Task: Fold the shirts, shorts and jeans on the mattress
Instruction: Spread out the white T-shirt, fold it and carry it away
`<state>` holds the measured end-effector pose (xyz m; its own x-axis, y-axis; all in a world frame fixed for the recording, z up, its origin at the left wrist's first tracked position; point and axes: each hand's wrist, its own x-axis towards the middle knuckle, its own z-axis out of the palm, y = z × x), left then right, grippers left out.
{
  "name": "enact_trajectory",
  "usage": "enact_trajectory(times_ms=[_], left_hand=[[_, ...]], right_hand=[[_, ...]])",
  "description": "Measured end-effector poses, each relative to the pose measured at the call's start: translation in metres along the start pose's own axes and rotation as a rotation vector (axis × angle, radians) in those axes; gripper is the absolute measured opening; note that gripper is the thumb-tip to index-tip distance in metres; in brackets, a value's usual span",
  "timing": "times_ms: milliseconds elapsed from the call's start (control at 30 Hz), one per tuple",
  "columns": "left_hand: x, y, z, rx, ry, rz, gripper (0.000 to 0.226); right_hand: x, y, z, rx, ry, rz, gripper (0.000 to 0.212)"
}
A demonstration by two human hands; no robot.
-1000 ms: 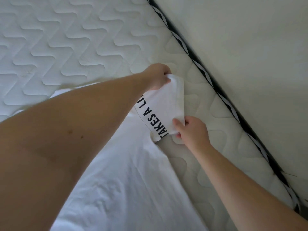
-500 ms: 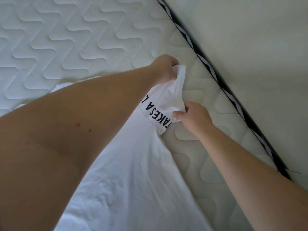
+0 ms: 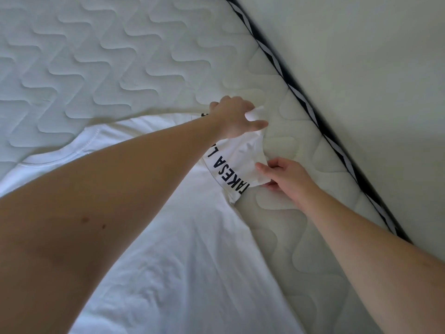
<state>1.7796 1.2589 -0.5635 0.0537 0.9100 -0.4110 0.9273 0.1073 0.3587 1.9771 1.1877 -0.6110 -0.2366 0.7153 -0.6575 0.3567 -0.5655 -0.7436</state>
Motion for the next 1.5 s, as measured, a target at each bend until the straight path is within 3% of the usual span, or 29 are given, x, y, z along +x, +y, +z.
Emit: enact_trajectory(times_ms=[133, 267, 433, 567, 667, 900, 1033, 1200, 1333, 1433, 1500], left_hand=[[0.012, 0.002, -0.01, -0.105, 0.048, 0.045, 0.028], [0.028, 0.012, -0.004, -0.102, 0.072, 0.081, 0.019], [0.032, 0.021, 0.024, 0.071, 0.094, 0.117, 0.024], [0.014, 0.002, 0.019, -0.01, 0.234, 0.158, 0.036], [-0.008, -0.045, 0.001, -0.039, 0.216, 0.076, 0.033], [-0.051, -0.163, -0.031, 0.09, 0.07, -0.3, 0.042], [-0.047, -0.19, -0.043, 0.199, -0.016, -0.406, 0.027], [-0.042, -0.185, -0.035, 0.274, 0.159, -0.345, 0.013], [-0.044, -0.167, -0.02, 0.215, 0.331, -0.253, 0.02], [-0.034, -0.142, -0.025, 0.078, 0.135, -0.138, 0.035], [-0.026, -0.123, -0.032, 0.033, 0.0, -0.069, 0.034]], right_hand=[[-0.003, 0.006, -0.005, -0.075, -0.019, -0.032, 0.03], [-0.003, 0.016, -0.004, -0.125, 0.015, -0.105, 0.033], [0.002, 0.019, -0.007, -0.123, -0.022, -0.11, 0.02], [0.006, 0.017, -0.007, -0.086, 0.01, -0.082, 0.032], [0.008, 0.013, -0.007, -0.109, 0.036, -0.051, 0.04], [0.008, 0.007, -0.008, -0.161, 0.037, 0.021, 0.041], [0.008, 0.007, -0.01, -0.149, 0.033, 0.028, 0.038], [0.01, 0.01, -0.009, -0.124, 0.026, -0.013, 0.035], [0.013, 0.013, -0.008, -0.124, 0.032, -0.025, 0.042], [0.013, 0.014, -0.008, -0.124, 0.039, -0.023, 0.049], [0.014, 0.013, -0.008, -0.123, 0.042, -0.017, 0.052]])
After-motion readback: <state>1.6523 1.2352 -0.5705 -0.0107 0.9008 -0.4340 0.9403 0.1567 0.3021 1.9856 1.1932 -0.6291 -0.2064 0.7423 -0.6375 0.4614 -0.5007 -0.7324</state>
